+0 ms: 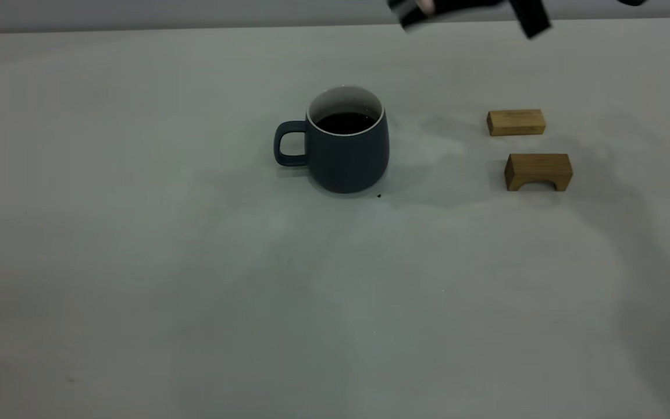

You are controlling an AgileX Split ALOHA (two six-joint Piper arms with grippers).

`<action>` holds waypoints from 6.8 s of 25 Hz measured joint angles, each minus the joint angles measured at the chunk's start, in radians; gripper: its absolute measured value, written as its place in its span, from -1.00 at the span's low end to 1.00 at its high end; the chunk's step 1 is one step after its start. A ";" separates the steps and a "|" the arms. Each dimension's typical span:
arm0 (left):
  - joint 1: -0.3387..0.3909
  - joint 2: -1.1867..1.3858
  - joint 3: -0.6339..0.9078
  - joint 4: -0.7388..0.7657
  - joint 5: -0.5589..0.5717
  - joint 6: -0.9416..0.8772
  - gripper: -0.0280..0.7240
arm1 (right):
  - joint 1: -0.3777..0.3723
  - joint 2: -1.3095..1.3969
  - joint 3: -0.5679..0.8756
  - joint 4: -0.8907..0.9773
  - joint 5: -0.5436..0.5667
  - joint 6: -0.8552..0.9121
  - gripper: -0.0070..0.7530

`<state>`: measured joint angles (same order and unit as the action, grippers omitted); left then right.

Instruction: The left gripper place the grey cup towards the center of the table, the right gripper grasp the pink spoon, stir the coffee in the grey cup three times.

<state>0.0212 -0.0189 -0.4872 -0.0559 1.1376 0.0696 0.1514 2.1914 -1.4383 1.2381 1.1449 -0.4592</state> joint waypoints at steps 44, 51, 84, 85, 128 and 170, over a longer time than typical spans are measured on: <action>0.000 0.000 0.000 0.000 0.000 0.000 0.59 | 0.069 0.380 -0.137 0.516 0.010 1.085 -0.66; 0.000 0.000 0.000 0.000 0.000 0.000 0.59 | 0.078 0.416 -0.146 0.518 0.006 1.085 -0.66; 0.000 0.000 0.000 0.000 0.000 -0.001 0.59 | 0.130 0.444 -0.277 0.484 0.010 1.122 -0.66; 0.000 0.000 0.000 0.000 0.000 -0.001 0.59 | 0.132 0.446 -0.279 0.496 0.010 1.115 -0.66; 0.000 0.000 0.000 0.000 0.000 0.000 0.59 | 0.069 0.408 -0.298 0.357 0.004 1.000 -0.66; 0.000 0.000 0.000 0.000 0.000 0.000 0.59 | 0.068 -0.365 -0.297 -0.764 0.070 0.221 0.10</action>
<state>0.0212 -0.0189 -0.4872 -0.0559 1.1376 0.0697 0.2190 1.8264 -1.7353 0.4743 1.2152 -0.2377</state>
